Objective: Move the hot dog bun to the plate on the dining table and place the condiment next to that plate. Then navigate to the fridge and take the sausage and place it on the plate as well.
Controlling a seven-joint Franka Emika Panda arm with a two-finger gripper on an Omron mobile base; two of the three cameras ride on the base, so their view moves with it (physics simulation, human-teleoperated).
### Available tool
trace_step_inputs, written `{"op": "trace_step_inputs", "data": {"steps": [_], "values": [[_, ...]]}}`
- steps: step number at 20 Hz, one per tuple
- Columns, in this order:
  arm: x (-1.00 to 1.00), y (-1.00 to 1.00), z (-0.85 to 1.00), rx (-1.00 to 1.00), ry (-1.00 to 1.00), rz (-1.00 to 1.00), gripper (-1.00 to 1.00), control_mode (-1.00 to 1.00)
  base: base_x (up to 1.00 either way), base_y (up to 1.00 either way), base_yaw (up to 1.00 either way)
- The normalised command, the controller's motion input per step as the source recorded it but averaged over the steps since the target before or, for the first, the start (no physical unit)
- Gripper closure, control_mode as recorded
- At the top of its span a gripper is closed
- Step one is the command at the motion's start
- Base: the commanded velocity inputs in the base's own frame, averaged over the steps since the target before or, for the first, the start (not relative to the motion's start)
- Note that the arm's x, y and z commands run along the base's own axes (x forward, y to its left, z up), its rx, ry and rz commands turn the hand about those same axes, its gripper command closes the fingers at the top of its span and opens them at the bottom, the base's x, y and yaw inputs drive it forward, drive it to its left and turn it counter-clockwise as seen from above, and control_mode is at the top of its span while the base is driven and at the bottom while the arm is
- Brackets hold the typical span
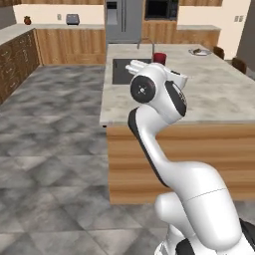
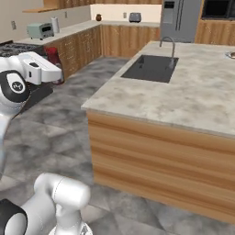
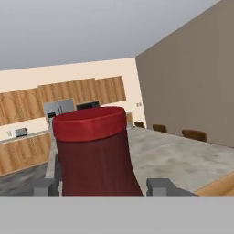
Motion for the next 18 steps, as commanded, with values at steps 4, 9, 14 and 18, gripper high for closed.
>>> {"op": "trace_step_inputs", "data": {"steps": [4,9,14,18], "values": [[0.00,0.00,0.00,0.00,0.00,0.00,1.00,1.00,-0.03,-1.00,-0.02],[0.00,0.00,0.00,0.00,0.00,0.00,1.00,1.00,0.00,-1.00,-0.01],[0.00,0.00,0.00,0.00,0.00,0.00,1.00,1.00,0.01,-1.00,0.00],[0.00,0.00,0.00,0.00,0.00,0.00,1.00,1.00,0.13,-1.00,0.05]]}}
